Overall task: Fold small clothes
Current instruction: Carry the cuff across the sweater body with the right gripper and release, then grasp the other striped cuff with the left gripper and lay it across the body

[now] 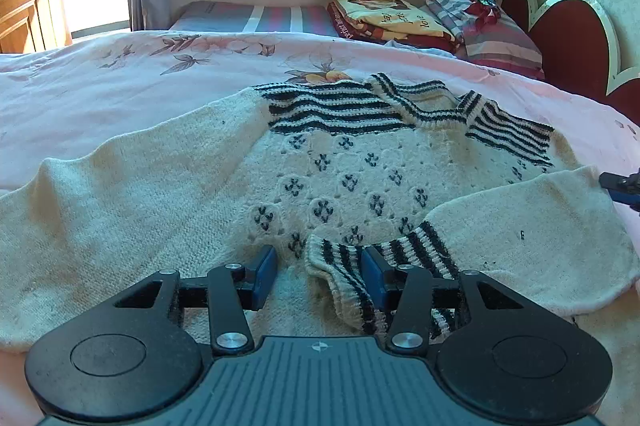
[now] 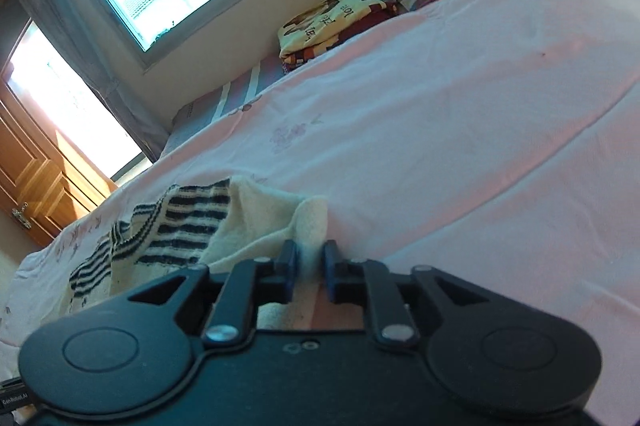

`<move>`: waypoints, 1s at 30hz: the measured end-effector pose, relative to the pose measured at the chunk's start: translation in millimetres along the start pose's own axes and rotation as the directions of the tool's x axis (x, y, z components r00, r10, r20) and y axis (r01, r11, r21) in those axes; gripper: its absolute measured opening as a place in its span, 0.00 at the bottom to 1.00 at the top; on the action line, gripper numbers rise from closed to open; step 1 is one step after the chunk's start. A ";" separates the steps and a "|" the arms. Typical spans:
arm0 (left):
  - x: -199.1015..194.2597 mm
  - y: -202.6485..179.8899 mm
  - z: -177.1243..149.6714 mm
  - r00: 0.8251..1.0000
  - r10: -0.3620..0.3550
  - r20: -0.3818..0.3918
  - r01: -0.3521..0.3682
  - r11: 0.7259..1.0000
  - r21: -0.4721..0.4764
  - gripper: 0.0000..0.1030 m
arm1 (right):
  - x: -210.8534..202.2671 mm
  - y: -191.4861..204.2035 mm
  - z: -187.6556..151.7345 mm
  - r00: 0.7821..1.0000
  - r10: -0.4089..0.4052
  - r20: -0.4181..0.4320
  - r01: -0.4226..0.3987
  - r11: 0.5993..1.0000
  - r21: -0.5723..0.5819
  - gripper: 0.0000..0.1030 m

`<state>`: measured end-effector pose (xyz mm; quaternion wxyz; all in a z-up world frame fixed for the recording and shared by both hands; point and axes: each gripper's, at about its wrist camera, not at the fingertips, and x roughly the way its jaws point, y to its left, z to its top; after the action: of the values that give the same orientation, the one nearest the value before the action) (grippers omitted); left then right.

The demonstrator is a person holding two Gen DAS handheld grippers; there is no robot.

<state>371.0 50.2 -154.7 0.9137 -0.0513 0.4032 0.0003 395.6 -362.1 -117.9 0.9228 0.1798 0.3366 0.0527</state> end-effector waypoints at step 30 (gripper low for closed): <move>-116.5 196.5 -94.2 0.991 0.042 0.124 0.026 0.865 -0.501 0.87 | -60.4 155.8 -101.3 0.962 0.211 -0.175 -0.258 0.914 -0.314 0.39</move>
<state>214.7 241.6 -150.3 0.8934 -0.2850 0.3287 0.1122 288.2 -200.3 -96.1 0.9015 0.0557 0.3614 0.2317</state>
